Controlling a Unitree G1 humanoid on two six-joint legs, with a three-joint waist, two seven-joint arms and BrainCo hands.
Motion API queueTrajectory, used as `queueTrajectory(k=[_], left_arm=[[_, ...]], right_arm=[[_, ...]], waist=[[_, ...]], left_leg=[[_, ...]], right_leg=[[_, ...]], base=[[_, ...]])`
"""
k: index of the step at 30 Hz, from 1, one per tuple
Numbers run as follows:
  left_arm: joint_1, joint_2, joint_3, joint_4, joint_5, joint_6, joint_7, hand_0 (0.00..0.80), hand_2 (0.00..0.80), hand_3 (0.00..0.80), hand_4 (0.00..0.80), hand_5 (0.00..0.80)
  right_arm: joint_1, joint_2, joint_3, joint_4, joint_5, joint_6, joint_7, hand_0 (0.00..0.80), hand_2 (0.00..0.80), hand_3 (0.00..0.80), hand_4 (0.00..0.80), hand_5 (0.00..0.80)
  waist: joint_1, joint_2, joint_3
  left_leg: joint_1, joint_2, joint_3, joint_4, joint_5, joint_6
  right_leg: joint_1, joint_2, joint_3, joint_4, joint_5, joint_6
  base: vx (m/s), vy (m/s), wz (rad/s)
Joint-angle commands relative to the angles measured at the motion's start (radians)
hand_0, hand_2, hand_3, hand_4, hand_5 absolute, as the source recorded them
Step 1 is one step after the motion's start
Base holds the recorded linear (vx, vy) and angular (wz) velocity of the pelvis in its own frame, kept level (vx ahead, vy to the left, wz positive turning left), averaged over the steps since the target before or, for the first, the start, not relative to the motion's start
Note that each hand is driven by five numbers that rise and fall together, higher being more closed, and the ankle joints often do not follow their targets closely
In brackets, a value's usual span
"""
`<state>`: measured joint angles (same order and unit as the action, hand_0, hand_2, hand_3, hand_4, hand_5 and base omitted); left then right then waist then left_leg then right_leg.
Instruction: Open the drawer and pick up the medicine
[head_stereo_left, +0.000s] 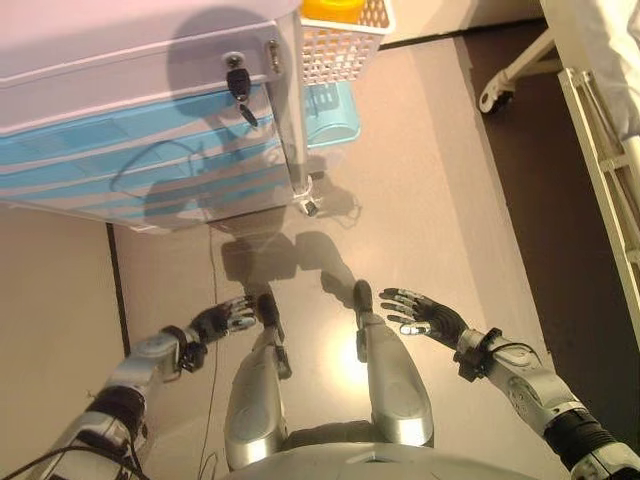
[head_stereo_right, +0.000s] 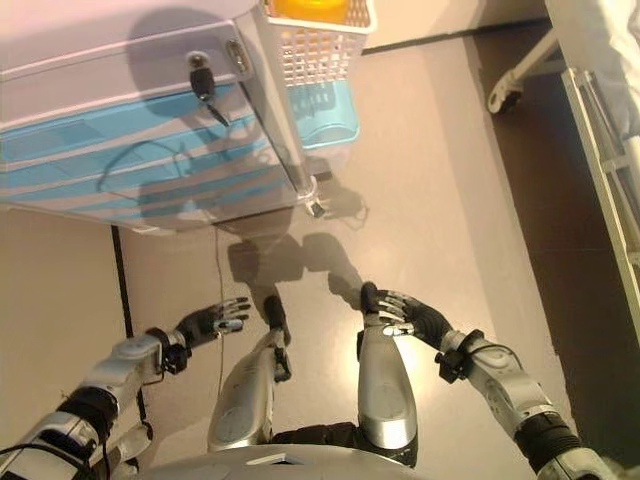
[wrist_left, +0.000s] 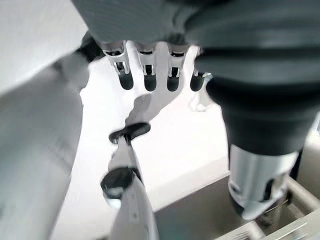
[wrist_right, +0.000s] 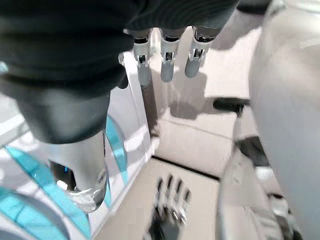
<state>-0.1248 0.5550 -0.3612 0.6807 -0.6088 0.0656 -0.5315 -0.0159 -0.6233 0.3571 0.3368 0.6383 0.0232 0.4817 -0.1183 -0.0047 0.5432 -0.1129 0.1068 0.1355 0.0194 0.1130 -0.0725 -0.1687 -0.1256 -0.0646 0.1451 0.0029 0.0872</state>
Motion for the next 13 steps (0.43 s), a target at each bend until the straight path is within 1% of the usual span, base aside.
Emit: queueTrajectory(k=[1, 2, 3, 4, 6, 7, 9, 13], left_arm=[[0.077, -0.042, -0.006, 0.005, -0.047, 0.011, -0.026, 0.000, 0.000, 0.000, 0.000, 0.000], [0.099, -0.082, 0.002, 0.016, -0.069, 0.019, -0.022, 0.000, 0.000, 0.000, 0.000, 0.000], [0.107, -0.097, 0.008, 0.023, -0.085, 0.024, -0.021, 0.000, 0.000, 0.000, 0.000, 0.000], [0.121, -0.130, 0.016, 0.037, -0.097, 0.033, -0.014, 0.000, 0.000, 0.000, 0.000, 0.000], [0.136, -0.162, 0.027, 0.057, -0.110, 0.039, -0.019, 0.000, 0.000, 0.000, 0.000, 0.000], [0.145, -0.189, 0.027, 0.084, -0.098, 0.031, -0.030, 0.000, 0.000, 0.000, 0.000, 0.000], [0.150, -0.208, 0.025, 0.107, -0.093, 0.031, -0.035, 0.000, 0.000, 0.000, 0.000, 0.000], [0.172, -0.260, 0.038, 0.180, -0.115, 0.048, -0.042, 0.000, 0.000, 0.000, 0.000, 0.000]], right_arm=[[0.036, 0.048, 0.026, 0.050, -0.079, 0.014, -0.039, 0.000, 0.000, 0.000, 0.000, 0.000], [0.030, 0.084, 0.028, 0.109, -0.112, 0.028, -0.053, 0.000, 0.000, 0.000, 0.000, 0.000], [0.027, 0.102, 0.027, 0.134, -0.121, 0.037, -0.058, 0.000, 0.000, 0.000, 0.000, 0.000], [0.024, 0.137, 0.027, 0.187, -0.123, 0.044, -0.061, 0.000, 0.000, 0.000, 0.000, 0.000], [0.023, 0.183, 0.026, 0.240, -0.113, 0.060, -0.069, 0.000, 0.000, 0.000, 0.000, 0.000], [0.019, 0.215, 0.023, 0.289, -0.107, 0.062, -0.072, 0.000, 0.000, 0.000, 0.000, 0.000], [0.017, 0.237, 0.022, 0.326, -0.098, 0.057, -0.067, 0.000, 0.000, 0.000, 0.000, 0.000], [0.024, 0.298, 0.014, 0.416, -0.076, 0.058, -0.056, 0.000, 0.000, 0.000, 0.000, 0.000]], waist=[[0.025, -0.010, -0.150], [0.037, -0.007, -0.170], [0.042, -0.006, -0.178], [0.054, -0.003, -0.196], [0.068, -0.001, -0.219], [0.081, 0.000, -0.240], [0.090, 0.001, -0.257], [0.115, 0.003, -0.318]], left_leg=[[0.013, 0.009, -0.024, 0.066, -0.066, -0.006], [0.025, 0.012, -0.034, 0.047, -0.056, -0.009], [0.032, 0.013, -0.039, 0.037, -0.051, -0.009], [0.042, 0.014, -0.049, 0.022, -0.044, -0.011], [0.054, 0.013, -0.058, 0.008, -0.037, -0.012], [0.061, 0.012, -0.067, -0.001, -0.034, -0.013], [0.067, 0.010, -0.075, -0.008, -0.033, -0.012], [0.092, -0.002, -0.094, -0.022, -0.039, -0.008]], right_leg=[[-0.009, -0.015, -0.020, -0.029, 0.052, -0.011], [0.009, -0.013, -0.034, -0.037, 0.048, -0.013], [0.018, -0.012, -0.040, -0.040, 0.047, -0.014], [0.036, -0.009, -0.050, -0.047, 0.042, -0.016], [0.058, -0.009, -0.062, -0.054, 0.037, -0.018], [0.075, -0.009, -0.073, -0.057, 0.032, -0.019], [0.090, -0.010, -0.081, -0.059, 0.027, -0.019], [0.138, -0.011, -0.101, -0.070, 0.014, -0.016]], base=[[0.044, -0.082, 0.23], [0.045, -0.066, 0.18], [0.073, -0.062, 0.20], [0.066, -0.038, 0.25], [0.078, -0.032, 0.27], [0.082, -0.028, 0.22], [0.073, -0.014, 0.18], [0.082, 0.003, 0.16]])
